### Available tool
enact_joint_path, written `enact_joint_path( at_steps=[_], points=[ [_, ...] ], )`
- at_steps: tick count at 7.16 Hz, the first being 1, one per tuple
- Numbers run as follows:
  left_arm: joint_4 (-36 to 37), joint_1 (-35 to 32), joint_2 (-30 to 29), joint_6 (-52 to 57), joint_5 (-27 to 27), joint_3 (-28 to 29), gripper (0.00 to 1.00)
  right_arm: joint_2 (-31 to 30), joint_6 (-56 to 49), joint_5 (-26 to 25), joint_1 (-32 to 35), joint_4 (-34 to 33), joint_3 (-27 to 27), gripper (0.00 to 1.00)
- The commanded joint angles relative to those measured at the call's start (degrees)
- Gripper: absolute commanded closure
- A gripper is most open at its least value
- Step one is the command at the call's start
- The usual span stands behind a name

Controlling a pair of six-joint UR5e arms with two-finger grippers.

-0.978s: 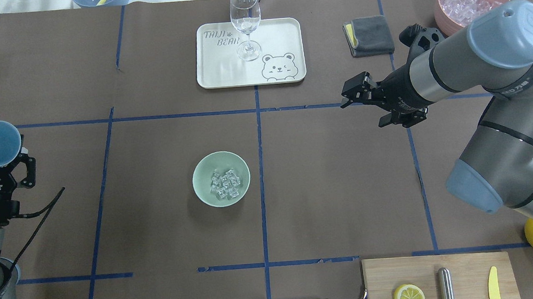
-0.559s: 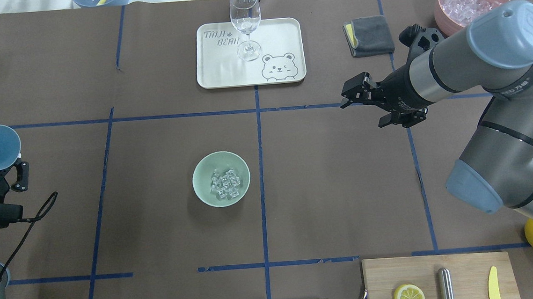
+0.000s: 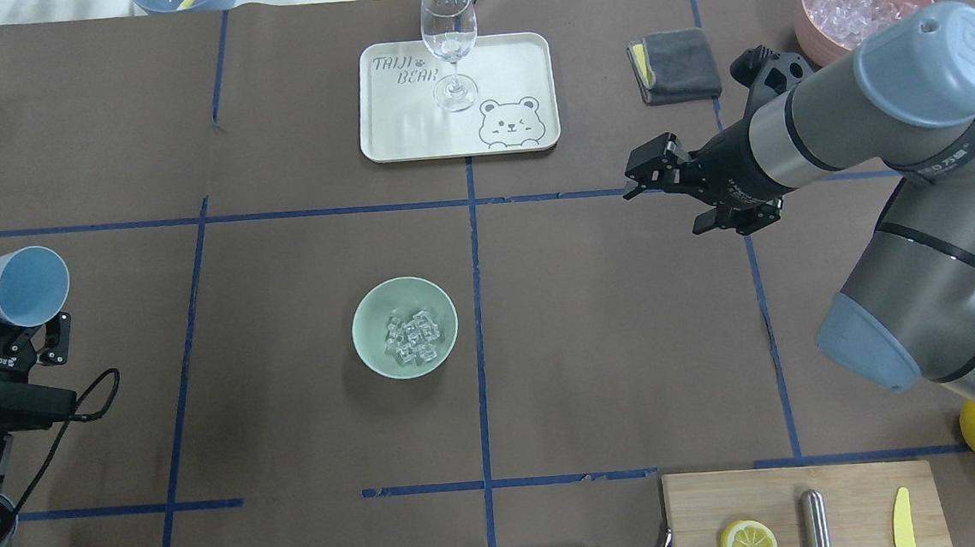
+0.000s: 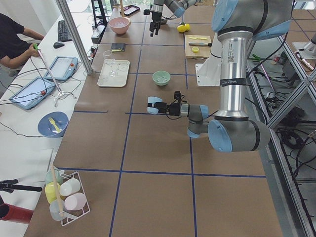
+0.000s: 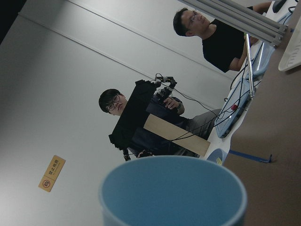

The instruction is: Pour ice into bowl

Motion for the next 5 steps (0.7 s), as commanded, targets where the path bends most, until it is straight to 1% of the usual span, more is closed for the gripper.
enact_joint_path(
  at_steps=[1, 2, 4, 5],
  points=[
    [5.1, 1.0, 0.0, 3.7, 0.1, -0.3, 1.0, 0.0, 0.1, 0.0, -0.1, 0.1, 0.0, 0.0],
    [7.7, 1.0, 0.1, 4.6, 0.1, -0.2, 1.0, 0.0, 0.3, 0.1, 0.0, 0.0, 0.2, 0.0],
    [16.5, 1.2, -0.1, 4.6, 0.1, -0.2, 1.0, 0.0, 0.3, 0.0, -0.1, 0.0, 0.1, 0.0],
    [16.7, 1.4, -0.2, 4.0, 0.1, -0.2, 1.0, 0.1, 0.4, 0.0, -0.1, 0.1, 0.2, 0.0]
  ],
)
